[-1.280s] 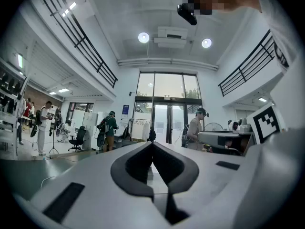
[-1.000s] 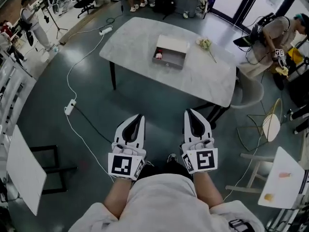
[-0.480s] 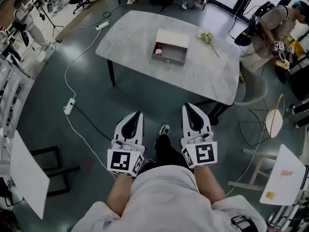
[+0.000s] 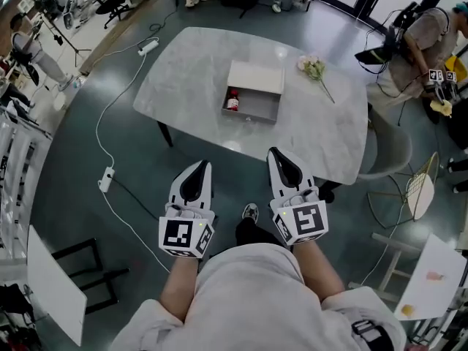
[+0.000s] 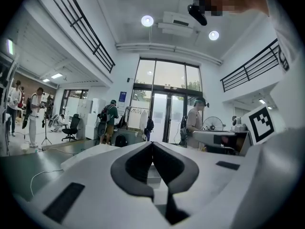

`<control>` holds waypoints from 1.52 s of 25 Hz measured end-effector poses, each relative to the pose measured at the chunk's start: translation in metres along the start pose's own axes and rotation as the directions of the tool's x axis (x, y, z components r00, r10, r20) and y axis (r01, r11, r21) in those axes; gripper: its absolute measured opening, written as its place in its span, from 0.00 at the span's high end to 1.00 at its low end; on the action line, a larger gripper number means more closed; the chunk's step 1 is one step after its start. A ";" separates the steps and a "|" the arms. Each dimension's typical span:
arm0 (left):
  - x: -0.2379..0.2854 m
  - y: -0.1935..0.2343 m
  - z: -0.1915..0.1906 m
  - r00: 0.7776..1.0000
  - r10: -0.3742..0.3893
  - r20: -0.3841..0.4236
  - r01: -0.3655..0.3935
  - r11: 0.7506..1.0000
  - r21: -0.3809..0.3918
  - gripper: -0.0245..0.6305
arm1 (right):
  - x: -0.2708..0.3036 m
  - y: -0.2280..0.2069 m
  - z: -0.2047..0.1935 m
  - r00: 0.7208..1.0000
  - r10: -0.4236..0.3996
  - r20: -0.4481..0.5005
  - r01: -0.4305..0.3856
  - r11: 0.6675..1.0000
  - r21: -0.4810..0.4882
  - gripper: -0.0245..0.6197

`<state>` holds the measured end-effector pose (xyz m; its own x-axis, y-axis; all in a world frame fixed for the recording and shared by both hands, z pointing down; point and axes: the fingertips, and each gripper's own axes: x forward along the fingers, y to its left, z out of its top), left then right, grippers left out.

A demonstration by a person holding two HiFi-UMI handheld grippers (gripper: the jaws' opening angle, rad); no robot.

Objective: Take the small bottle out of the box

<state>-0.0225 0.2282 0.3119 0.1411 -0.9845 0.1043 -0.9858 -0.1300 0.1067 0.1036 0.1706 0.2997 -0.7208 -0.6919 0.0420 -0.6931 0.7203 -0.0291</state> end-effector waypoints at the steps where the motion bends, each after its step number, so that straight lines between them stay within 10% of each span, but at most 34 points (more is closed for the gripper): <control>1: 0.014 0.001 -0.001 1.000 -0.003 -0.008 0.003 1.000 0.001 0.93 | 0.009 -0.009 -0.003 1.000 0.006 -0.007 -0.006 1.000 0.013 0.92; 25: 0.225 0.095 -0.048 0.976 -0.089 -0.197 0.076 0.995 -0.072 0.93 | 0.195 -0.096 -0.088 0.957 0.072 -0.282 -0.028 0.987 0.158 0.92; 38: 0.327 0.177 -0.115 0.893 -0.211 -0.397 0.172 0.976 -0.134 0.93 | 0.297 -0.106 -0.177 0.829 0.094 -0.551 0.076 0.957 0.279 0.92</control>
<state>-0.1399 -0.1035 0.4785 0.3708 -0.8053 0.4627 -0.9257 -0.2802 0.2542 -0.0350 -0.1023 0.4926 -0.6577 -0.4782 0.5820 -0.7213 0.6225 -0.3037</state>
